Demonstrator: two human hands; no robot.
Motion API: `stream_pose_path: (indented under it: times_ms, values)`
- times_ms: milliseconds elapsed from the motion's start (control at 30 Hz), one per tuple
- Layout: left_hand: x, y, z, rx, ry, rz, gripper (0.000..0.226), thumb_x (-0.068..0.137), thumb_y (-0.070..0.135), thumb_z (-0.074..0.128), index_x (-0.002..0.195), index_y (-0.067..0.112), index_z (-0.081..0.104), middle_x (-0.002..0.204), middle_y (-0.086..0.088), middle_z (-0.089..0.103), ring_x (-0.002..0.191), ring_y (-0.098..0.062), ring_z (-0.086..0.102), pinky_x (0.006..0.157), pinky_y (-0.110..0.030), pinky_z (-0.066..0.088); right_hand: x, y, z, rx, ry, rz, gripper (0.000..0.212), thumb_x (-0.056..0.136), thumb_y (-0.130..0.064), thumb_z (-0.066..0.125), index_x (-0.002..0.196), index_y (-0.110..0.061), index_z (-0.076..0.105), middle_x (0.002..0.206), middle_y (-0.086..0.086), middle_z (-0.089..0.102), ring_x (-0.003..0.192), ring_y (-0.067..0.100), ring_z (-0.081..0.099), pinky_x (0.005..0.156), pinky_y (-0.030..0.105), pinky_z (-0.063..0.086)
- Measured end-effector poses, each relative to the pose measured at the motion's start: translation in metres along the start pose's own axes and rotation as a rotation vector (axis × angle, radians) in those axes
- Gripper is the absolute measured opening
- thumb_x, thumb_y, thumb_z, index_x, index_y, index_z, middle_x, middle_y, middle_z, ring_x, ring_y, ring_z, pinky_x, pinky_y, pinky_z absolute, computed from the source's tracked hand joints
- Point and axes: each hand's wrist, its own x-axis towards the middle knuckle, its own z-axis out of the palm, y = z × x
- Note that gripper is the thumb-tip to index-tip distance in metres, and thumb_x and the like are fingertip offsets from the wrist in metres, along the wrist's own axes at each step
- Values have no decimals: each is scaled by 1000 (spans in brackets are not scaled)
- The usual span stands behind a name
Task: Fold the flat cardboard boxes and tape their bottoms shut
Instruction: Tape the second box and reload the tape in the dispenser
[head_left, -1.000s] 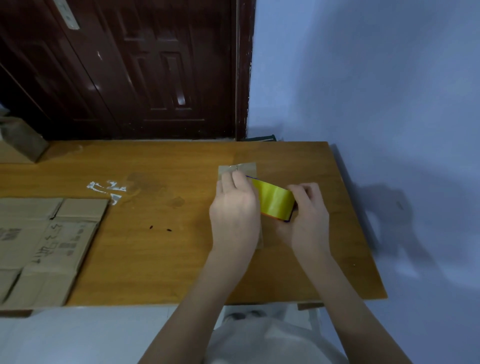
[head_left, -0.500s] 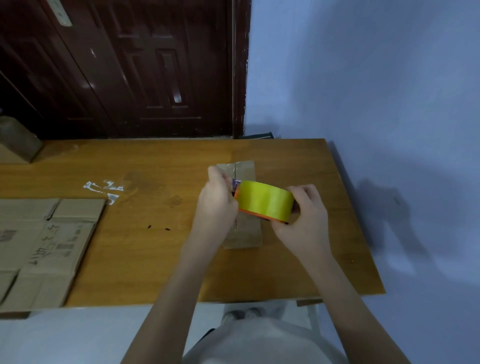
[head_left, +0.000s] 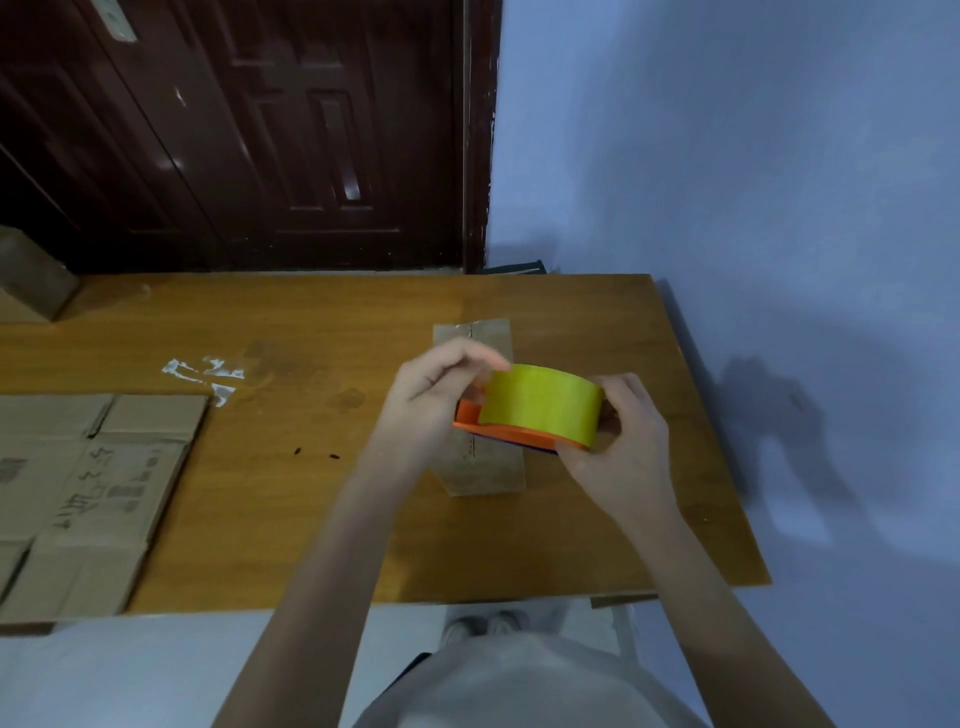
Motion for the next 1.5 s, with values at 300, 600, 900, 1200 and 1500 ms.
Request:
stream_pose_path:
  times_ms: [300,600,900,1200,1500]
  values:
    - [-6,8,9,483,-36,91,55,60,66,66,93,22,62,96,12,53,89,-6,57,77,-30,54,5,1,-7,9,17,16,39,58,-17,72,93,-5,60,88,-1,50,74,3,48,59,8,41]
    - [-3,10,7,482,-58,108,36,70,36,78,99,21,63,101,8,56,91,-4,59,79,-29,55,8,7,-10,-11,1,7,39,56,-12,73,92,-6,60,88,-3,49,78,-7,49,59,5,39]
    - [-3,16,7,501,-88,105,26,70,21,81,92,15,68,104,5,61,92,-7,63,79,-27,57,9,10,-15,-21,-32,-35,39,57,-12,74,93,-6,60,91,1,52,75,0,47,62,7,42]
    - [-6,14,6,503,-83,83,27,68,19,82,93,12,73,103,4,63,90,-9,65,77,-31,58,7,12,-18,-6,-59,-68,39,57,-12,71,93,-3,60,93,2,52,78,4,49,63,9,43]
    - [-15,19,8,503,-137,118,46,64,37,77,103,15,70,112,6,60,98,-6,63,84,-19,54,3,9,-19,40,-33,-36,35,58,-10,73,90,-5,58,86,-1,50,74,4,48,61,6,40]
